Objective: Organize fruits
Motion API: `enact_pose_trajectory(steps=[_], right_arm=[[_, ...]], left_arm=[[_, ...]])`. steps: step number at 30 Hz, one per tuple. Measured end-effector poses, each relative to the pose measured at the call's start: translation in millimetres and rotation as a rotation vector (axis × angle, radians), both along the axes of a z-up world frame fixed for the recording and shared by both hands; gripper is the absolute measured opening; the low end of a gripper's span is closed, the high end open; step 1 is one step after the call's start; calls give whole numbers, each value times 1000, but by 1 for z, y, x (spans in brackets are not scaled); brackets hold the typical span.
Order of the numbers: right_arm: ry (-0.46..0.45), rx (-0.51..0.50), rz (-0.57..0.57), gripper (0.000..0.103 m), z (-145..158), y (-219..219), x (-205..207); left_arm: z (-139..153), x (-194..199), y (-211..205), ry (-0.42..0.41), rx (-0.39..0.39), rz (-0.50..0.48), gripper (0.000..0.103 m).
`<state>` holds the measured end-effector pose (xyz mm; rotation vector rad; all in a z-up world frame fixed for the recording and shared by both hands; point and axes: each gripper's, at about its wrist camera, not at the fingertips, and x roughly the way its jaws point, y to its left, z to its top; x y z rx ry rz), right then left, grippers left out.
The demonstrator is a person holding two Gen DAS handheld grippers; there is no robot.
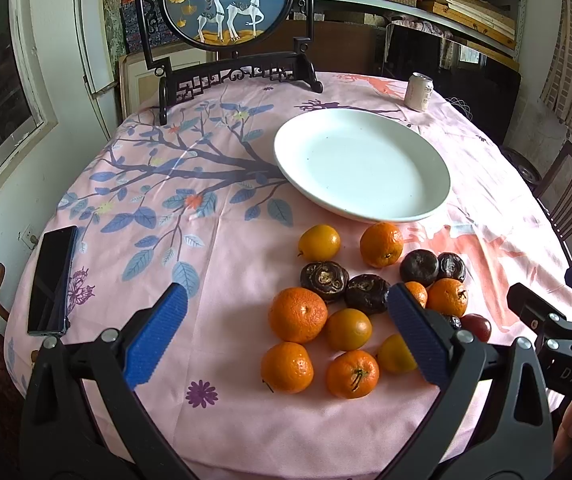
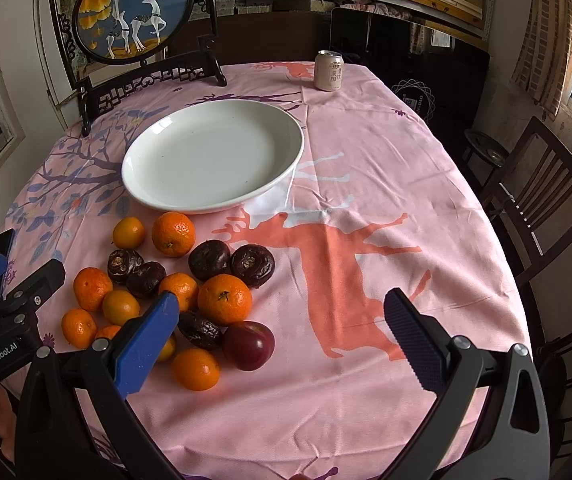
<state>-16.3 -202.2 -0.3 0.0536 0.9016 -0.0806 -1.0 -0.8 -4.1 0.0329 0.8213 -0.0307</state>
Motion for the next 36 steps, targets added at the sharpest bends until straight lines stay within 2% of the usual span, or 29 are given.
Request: enact_pose_trajectory(steps=[36], right_arm=[[-4,3,0,102,-1,0,-1]], left_arm=[[-4,-1,-1,6,0,-2,101]])
